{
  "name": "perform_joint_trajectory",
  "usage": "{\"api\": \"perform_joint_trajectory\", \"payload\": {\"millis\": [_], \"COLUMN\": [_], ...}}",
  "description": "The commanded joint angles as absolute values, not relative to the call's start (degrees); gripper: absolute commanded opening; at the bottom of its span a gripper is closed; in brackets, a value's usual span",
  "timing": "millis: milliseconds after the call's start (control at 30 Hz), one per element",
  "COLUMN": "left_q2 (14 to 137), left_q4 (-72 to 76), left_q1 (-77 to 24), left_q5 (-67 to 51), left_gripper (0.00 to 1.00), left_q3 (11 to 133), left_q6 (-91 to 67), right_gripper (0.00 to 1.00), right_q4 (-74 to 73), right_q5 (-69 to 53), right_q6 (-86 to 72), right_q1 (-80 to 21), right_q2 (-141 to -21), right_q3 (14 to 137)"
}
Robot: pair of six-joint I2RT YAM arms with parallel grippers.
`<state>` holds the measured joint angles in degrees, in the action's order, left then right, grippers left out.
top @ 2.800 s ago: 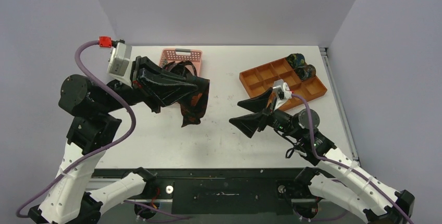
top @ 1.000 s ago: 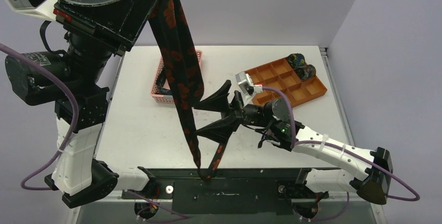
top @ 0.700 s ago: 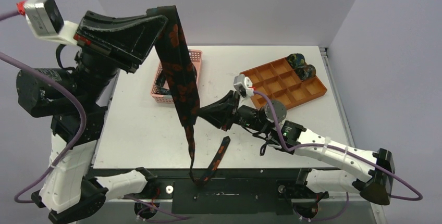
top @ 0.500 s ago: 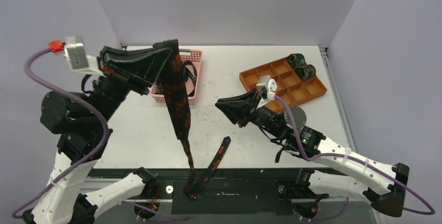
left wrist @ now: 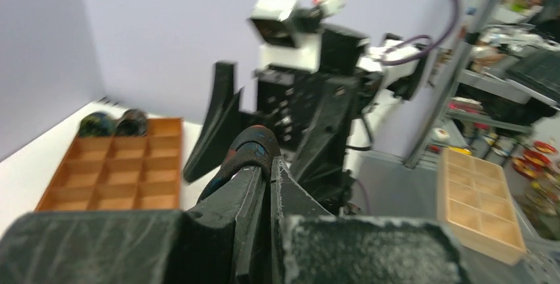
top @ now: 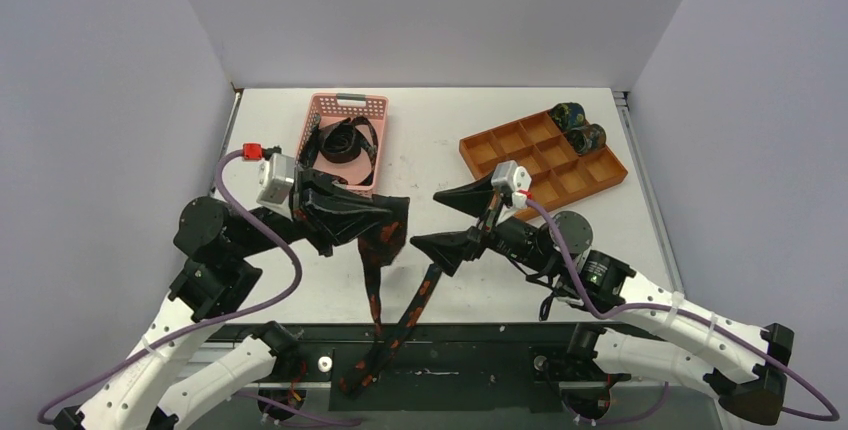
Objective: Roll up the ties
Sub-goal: Flatten out the tie at the center of the board.
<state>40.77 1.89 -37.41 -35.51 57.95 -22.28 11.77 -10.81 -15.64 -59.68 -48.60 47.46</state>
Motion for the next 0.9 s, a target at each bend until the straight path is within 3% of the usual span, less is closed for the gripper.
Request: {"api": "perform_joint_trajectory", "payload": {"millis": [0, 167, 267, 333, 400, 500, 633, 867], "left_q2": [42.1, 45.3, 45.9, 45.6, 44.2, 41.4, 38.8, 41.6], "left_q4": [17.5, 26.1, 29.5, 28.1, 22.8, 13.5, 8.0, -2.5], "left_q1": [-37.5, -37.6, -37.6, -37.6, -37.6, -37.6, -37.6, -37.6], "left_q5": [-49.7, -51.5, -49.3, -45.0, -35.2, -13.2, 13.3, 31.5], "left_gripper": [0.0, 0.0, 0.0, 0.0, 0.0, 0.0, 0.0, 0.0], "left_q3": [62.4, 63.1, 61.9, 61.6, 61.6, 61.9, 62.9, 70.7], "left_q6": [-31.0, -40.4, -42.4, -41.2, -37.8, -33.6, -32.0, -27.4], "right_gripper": [1.0, 0.99, 0.91, 0.95, 1.0, 0.94, 0.93, 0.98], "right_q4": [14.6, 18.7, 19.3, 18.5, 18.5, 17.4, 12.7, 9.9], "right_q5": [-17.3, -17.4, -17.4, -14.0, -8.1, -1.5, 1.7, 13.0], "right_q6": [-14.2, -15.2, -15.7, -15.8, -16.1, -15.6, -15.2, -22.6], "right_q1": [-59.7, -59.7, -59.9, -59.9, -60.0, -59.9, -59.9, -59.8], "right_q2": [-48.2, -48.8, -50.7, -50.5, -48.0, -43.1, -41.7, -50.6], "right_q3": [45.8, 44.4, 45.2, 45.0, 43.2, 40.1, 38.0, 33.0]}}
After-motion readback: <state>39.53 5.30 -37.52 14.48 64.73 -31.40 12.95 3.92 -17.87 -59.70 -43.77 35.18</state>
